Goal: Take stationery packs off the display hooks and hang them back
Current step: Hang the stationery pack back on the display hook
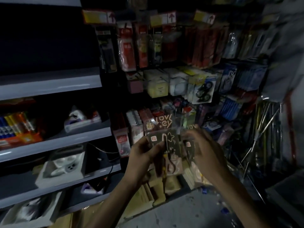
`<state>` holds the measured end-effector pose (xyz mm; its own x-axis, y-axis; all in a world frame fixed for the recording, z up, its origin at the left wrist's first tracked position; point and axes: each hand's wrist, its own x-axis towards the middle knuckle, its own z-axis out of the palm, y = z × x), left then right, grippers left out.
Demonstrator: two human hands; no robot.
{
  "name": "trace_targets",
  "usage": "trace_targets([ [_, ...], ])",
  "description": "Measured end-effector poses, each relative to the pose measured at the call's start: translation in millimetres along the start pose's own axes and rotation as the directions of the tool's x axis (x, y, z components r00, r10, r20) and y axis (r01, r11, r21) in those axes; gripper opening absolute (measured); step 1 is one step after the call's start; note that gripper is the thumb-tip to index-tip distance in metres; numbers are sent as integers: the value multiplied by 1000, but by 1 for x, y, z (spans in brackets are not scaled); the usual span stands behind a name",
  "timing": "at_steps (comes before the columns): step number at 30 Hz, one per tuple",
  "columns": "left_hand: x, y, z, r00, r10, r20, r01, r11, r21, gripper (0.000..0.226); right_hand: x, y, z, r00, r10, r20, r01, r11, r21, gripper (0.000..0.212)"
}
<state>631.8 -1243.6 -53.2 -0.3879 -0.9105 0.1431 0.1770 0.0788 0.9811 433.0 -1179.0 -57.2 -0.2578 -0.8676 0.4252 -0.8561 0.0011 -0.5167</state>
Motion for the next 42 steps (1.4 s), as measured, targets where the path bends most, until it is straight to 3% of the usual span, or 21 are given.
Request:
trace_targets([
  [3,40,4,10,1000,19,4,-19,1000,25,19,43,23,2,1000,30,10,-30,999,44,49],
  [10,117,12,52,999,33,-28,-31,997,67,25,124,55,-23,991,78,-112,-48,969,243,24],
  [14,143,17,87,993,92,-73,-88,995,50,32,163,71,-47,1000,7,-23,4,888,459,47],
  [17,158,24,119,986,138,-90,-132,989,64,39,189,85,-61,998,-60,-24,64,870,488,51],
  [22,177,42,160,968,196,-154,-182,978,100,39,228,106,-84,989,-145,-28,136,817,560,21],
  [27,190,70,162,930,274,-246,-232,955,187,22,261,106,-104,968,-248,-33,211,739,640,5],
  [35,212,139,130,856,397,-332,-332,913,236,25,292,58,-121,888,-404,-218,449,669,592,14],
  [42,233,198,96,744,579,-332,-478,810,340,13,328,-3,-133,855,-444,-267,515,668,537,49],
])
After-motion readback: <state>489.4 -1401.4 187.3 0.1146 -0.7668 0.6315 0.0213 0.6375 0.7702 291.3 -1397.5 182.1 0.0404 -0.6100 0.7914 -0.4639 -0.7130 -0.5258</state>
